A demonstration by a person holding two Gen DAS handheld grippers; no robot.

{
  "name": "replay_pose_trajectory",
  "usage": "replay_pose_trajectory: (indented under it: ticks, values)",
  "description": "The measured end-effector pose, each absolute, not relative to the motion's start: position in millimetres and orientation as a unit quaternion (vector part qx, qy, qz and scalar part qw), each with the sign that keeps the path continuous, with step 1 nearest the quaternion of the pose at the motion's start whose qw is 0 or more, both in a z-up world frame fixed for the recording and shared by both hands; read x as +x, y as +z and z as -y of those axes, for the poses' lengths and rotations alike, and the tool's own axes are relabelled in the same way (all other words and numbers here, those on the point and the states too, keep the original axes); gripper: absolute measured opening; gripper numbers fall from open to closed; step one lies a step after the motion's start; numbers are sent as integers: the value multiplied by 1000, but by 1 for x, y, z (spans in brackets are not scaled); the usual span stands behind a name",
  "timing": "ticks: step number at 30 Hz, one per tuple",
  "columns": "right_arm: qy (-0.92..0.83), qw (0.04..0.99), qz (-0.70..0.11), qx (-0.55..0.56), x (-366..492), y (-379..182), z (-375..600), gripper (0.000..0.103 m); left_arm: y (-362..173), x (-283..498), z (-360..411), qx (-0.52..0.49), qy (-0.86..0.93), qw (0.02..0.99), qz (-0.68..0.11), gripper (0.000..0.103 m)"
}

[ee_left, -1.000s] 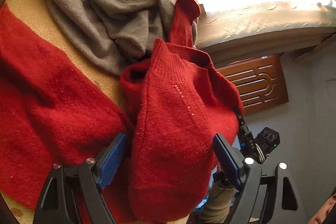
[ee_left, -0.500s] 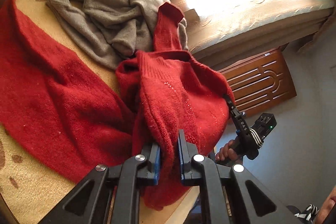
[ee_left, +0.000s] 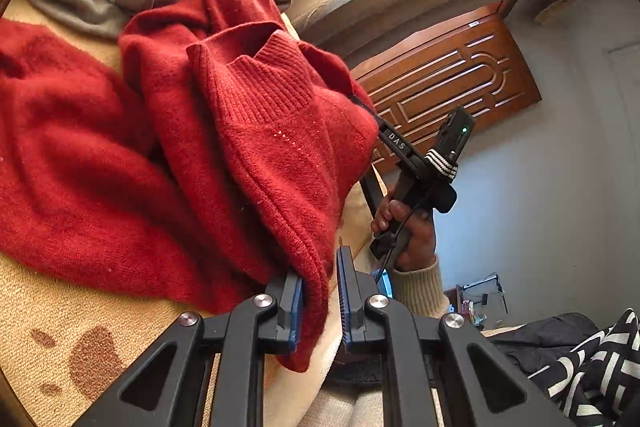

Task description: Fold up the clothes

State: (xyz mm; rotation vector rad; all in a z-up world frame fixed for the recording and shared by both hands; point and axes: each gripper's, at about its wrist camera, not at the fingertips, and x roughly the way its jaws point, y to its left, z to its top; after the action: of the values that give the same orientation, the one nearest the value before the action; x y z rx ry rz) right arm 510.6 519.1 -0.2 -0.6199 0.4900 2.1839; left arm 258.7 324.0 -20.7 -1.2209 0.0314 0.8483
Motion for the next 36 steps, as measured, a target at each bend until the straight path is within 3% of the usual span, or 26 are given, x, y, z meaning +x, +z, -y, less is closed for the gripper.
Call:
replay_pose_trajectory:
  ticks: [6,12,15,20,22,23,29,36]
  values:
    - [867,386,-209,-234,512,0,-518,17,-38,274,-354,-591,390,704,-50,15]
    - [871,377,-212,-234,514,-1,-514,22,-39,270,-355,-589,400,701,-34,15]
    - [868,374,-229,-231,516,-4,-517,34,-40,266,-355,-584,412,699,-21,7]
    - [874,366,-240,-213,525,-3,-515,53,-17,223,-327,-557,471,681,64,7]
    - [878,362,-245,-195,534,1,-512,82,-1,196,-305,-529,511,669,105,7]
    - [880,360,-248,-183,539,3,-510,88,8,181,-290,-512,534,661,125,7]
    - [892,343,-255,-148,554,13,-507,89,37,116,-224,-460,619,611,177,7]
    - [913,281,-244,-167,532,24,-508,89,2,109,-178,-497,620,583,168,7]
